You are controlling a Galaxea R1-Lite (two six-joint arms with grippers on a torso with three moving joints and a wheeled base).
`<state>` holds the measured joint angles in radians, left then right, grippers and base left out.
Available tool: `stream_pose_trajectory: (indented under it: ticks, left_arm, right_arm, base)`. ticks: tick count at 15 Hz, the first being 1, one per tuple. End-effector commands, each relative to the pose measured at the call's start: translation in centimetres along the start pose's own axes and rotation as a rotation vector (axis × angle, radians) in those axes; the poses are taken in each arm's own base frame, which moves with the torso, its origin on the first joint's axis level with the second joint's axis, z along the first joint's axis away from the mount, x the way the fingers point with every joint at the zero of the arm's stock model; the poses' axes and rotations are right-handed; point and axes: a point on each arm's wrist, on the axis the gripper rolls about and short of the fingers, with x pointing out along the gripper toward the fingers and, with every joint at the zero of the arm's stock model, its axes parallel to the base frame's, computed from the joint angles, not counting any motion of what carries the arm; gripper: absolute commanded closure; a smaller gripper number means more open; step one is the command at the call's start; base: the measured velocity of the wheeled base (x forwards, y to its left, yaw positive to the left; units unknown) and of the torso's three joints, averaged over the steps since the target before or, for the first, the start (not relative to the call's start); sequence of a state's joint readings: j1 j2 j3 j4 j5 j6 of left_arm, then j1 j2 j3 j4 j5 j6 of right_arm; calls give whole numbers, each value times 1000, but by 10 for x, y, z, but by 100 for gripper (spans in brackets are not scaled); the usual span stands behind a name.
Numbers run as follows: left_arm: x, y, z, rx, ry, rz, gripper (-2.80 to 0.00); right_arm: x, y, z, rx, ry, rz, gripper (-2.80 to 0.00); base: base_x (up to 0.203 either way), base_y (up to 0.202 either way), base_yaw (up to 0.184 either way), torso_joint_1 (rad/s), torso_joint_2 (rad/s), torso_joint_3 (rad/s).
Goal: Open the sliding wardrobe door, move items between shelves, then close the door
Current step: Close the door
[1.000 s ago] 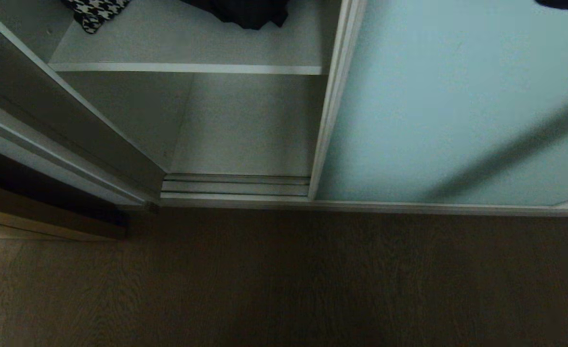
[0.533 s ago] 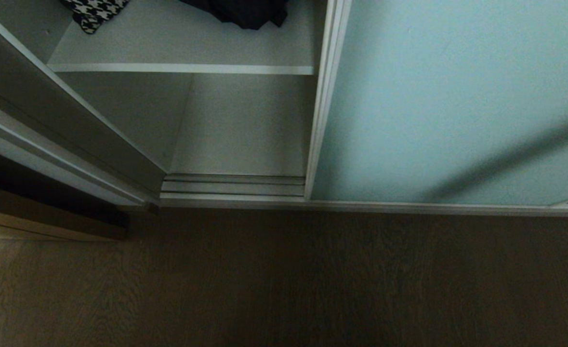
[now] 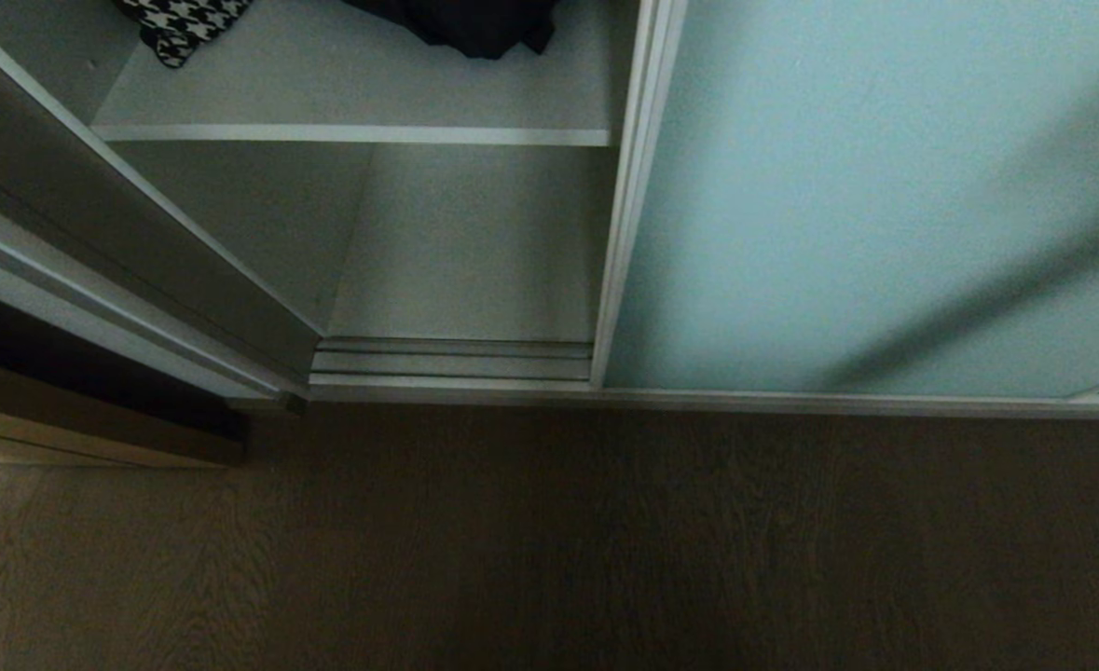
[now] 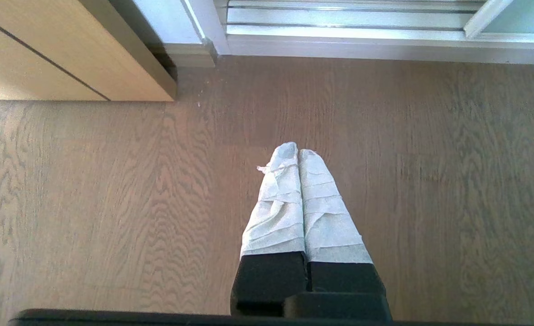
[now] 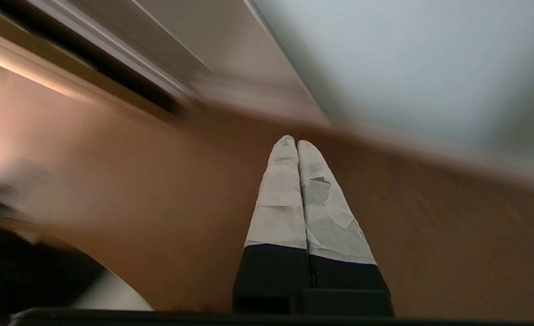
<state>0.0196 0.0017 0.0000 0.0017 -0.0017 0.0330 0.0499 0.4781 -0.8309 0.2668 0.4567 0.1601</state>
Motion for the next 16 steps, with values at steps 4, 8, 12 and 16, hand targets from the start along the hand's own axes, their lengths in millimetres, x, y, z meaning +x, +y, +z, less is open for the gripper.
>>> stream_pose_trajectory:
  ticks: [4, 8, 12, 16]
  left_arm:
    - [0, 0, 0, -1, 1, 0, 0]
    - [0, 0, 0, -1, 1, 0, 0]
    - [0, 0, 0, -1, 1, 0, 0]
    - [0, 0, 0, -1, 1, 0, 0]
  right_arm:
    - [-25, -10, -123, -111, 84, -273, 0]
    - [-23, -22, -176, -142, 65, -316, 0]
    - [-14, -35, -199, -144, 40, -487, 0]
    - [-14, -35, -199, -145, 39, -494, 0]
  base:
    - [0, 0, 0, 0, 0, 0]
    - [0, 0, 0, 0, 0, 0]
    - [0, 0, 0, 0, 0, 0]
    - [0, 0, 0, 0, 0, 0]
